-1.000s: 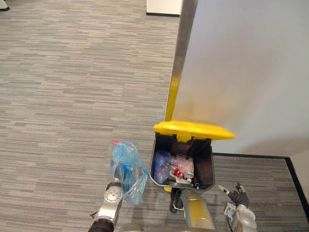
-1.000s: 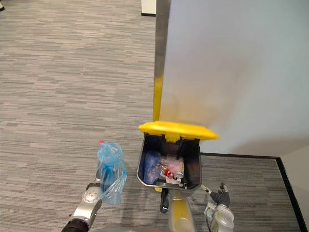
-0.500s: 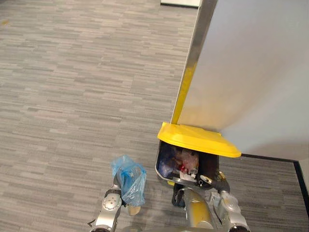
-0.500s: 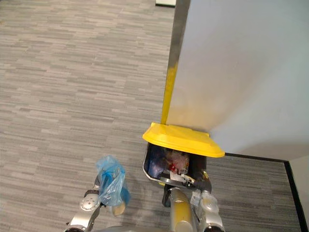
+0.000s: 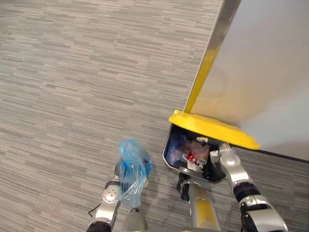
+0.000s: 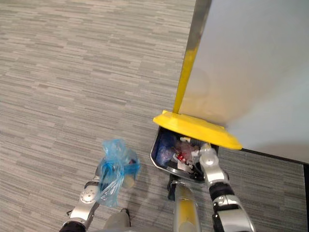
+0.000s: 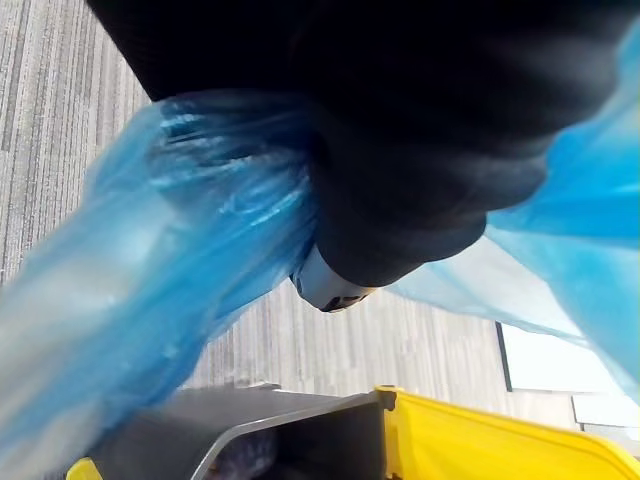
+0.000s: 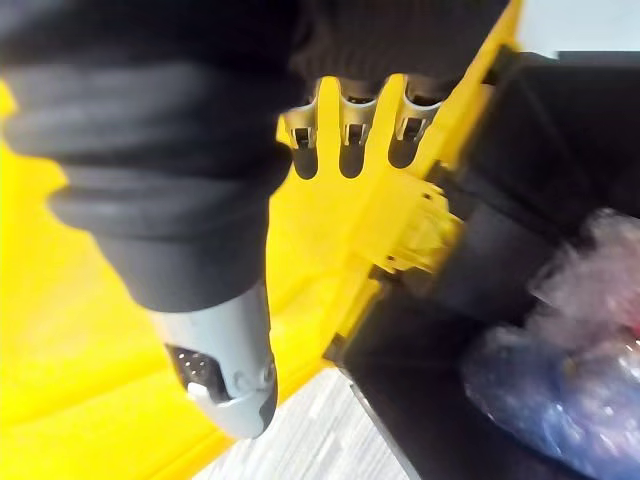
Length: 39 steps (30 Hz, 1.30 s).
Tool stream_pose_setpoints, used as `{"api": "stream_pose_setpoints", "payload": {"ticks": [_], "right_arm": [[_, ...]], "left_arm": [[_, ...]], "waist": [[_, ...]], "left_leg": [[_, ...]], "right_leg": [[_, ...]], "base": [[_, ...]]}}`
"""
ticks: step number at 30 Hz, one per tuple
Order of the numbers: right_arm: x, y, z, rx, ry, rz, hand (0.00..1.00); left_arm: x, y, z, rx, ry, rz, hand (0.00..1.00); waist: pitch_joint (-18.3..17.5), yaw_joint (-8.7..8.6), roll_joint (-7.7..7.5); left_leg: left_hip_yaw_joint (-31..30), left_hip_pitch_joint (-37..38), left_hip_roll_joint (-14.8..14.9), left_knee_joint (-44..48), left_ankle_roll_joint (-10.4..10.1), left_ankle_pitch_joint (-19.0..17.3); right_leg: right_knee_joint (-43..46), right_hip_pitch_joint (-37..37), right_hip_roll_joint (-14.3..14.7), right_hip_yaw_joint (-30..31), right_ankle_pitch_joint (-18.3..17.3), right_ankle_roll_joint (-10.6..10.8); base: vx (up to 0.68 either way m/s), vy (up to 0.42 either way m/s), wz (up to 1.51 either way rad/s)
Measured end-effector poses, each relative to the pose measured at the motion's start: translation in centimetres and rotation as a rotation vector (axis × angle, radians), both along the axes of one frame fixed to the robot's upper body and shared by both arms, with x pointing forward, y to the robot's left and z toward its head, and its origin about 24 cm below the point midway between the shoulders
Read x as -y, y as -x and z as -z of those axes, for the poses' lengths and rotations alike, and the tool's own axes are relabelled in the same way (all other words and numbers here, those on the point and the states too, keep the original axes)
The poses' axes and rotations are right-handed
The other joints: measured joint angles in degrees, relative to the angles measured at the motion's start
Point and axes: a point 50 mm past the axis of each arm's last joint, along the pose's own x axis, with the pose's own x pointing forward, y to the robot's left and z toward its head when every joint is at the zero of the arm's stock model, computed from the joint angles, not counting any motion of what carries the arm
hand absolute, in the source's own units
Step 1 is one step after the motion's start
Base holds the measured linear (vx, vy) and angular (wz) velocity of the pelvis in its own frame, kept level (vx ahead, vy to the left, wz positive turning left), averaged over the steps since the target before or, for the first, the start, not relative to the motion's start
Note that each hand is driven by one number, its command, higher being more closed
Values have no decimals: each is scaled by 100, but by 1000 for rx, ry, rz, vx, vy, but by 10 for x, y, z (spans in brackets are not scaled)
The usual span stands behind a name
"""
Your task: Gather rubbish on tea table into small bin, then transfer packed bag to large trash can.
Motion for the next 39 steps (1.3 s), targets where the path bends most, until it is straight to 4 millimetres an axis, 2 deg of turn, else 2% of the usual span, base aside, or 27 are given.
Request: {"api": "stream_pose_setpoints", "payload": {"ticks": [4, 6, 16, 18, 22, 26, 30, 34, 39], "right_arm": [[18, -17, -34, 84, 95, 6, 0], [22, -22, -44, 105, 143, -1, 0], [26, -31, -66, 143, 281, -49, 0], [28, -31, -68, 146, 288, -47, 0], [30, -32, -72, 142, 343, -69, 0], [19, -38, -79, 147, 401, -129, 0], [7, -46, -89, 155, 449, -191, 0], [1, -53, -99, 155, 533, -248, 0], [-8, -60, -109, 155, 643, -303, 0]], "left_arm": [[2, -8, -13, 65, -1, 32, 100], [3, -10, -16, 83, 7, 38, 100], [21, -15, -32, 156, 29, 143, 100], [29, -14, -34, 160, 52, 182, 100], [62, -13, -50, 226, 115, 328, 100], [98, -10, -69, 296, 171, 488, 100], [136, -15, -101, 418, 274, 617, 100], [155, -19, -122, 491, 294, 700, 100], [179, -22, -146, 571, 308, 798, 100]], "waist": [[107, 9, -17], [123, 8, -32], [241, -2, -145], [243, -5, -147], [244, -21, -147], [245, -70, -150], [246, -164, -151], [246, -182, -152], [247, -314, -153]], "left_leg": [[-70, -94, 42, 44, 1, -1], [-88, -108, 56, 45, 3, -1], [-88, -106, 60, 91, 47, -25], [-88, -107, 63, 137, 48, -25], [-78, -83, 69, 194, 101, -54], [-19, -21, 65, 191, 150, -85], [77, 98, 39, 140, 180, -103], [203, 126, 35, 105, 180, -102], [255, 144, 35, 57, 179, -97]], "right_leg": [[-52, 1, 51, 11, 9, 14], [-65, 1, 72, 14, 14, 10], [-86, 48, 82, 18, 20, 1], [-96, 83, 83, 13, 57, -57], [-186, 186, 97, 1, 98, -114], [-306, 260, 137, 40, 188, -136], [-434, 342, 182, 139, 298, -136], [-589, 343, 258, 246, 426, -133], [-705, 342, 312, 301, 521, -182]], "base": [[-38, -6, 9], [-14, -2, 4], [0, 0, 0], [3, 15, 2], [0, 33, 2], [-9, 40, -7], [-25, 43, -11], [-31, 26, -17], [-25, 9, -9]]}}
